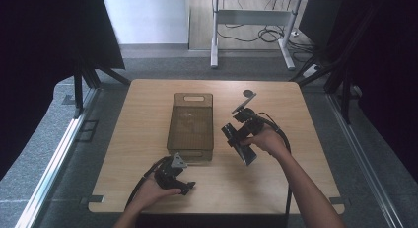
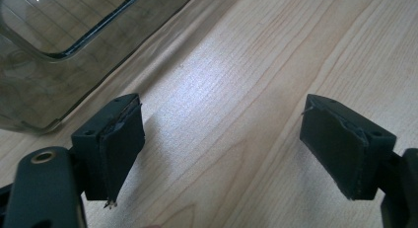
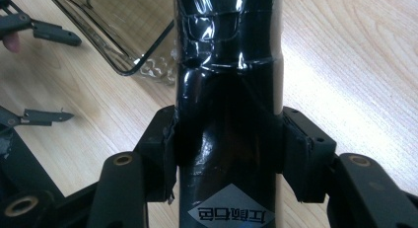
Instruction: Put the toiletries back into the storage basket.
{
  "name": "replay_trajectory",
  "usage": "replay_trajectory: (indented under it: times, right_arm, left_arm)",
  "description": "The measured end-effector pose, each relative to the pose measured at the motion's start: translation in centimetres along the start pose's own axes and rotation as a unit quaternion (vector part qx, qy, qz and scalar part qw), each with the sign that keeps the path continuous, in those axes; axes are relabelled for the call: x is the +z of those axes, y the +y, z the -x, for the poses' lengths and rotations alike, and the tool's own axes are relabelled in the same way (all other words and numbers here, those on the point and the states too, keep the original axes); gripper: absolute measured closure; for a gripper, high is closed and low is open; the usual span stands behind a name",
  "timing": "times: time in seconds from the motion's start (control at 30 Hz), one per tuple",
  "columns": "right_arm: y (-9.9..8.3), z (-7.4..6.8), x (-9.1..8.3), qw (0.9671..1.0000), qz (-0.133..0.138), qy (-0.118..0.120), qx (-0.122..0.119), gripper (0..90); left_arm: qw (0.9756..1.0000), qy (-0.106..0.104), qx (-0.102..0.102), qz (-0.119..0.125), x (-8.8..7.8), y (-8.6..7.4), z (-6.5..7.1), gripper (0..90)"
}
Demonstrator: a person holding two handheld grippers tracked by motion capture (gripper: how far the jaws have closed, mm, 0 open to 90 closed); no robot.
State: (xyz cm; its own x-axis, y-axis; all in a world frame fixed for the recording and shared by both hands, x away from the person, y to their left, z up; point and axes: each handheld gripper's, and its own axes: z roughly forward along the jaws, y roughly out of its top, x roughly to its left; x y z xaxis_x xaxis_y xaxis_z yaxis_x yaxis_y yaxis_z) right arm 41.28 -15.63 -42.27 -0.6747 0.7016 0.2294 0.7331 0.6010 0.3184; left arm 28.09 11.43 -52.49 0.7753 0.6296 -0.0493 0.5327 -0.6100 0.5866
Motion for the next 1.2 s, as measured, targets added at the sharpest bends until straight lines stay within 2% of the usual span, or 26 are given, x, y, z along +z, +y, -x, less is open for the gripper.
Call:
replay_trajectory:
  times: [0.23,0.93,1.2]
  right_arm:
    - [0.4,-0.3,-0.1,1.0,0.001,-0.001,-0.002,45.5]
    - [1.9,-1.7,-0.6,0.9998,0.012,0.001,-0.016,45.5]
    - [2.6,-2.3,-1.4,0.9996,0.019,-0.004,-0.022,45.5]
  left_arm:
    - [1.0,-0.001,0.002,-0.009,0.2,0.0,0.1,17.4]
    - [0.9999,-0.005,0.002,-0.013,0.4,0.0,0.1,17.4]
    - [0.9999,-0.004,0.004,-0.013,0.4,0.0,0.2,17.3]
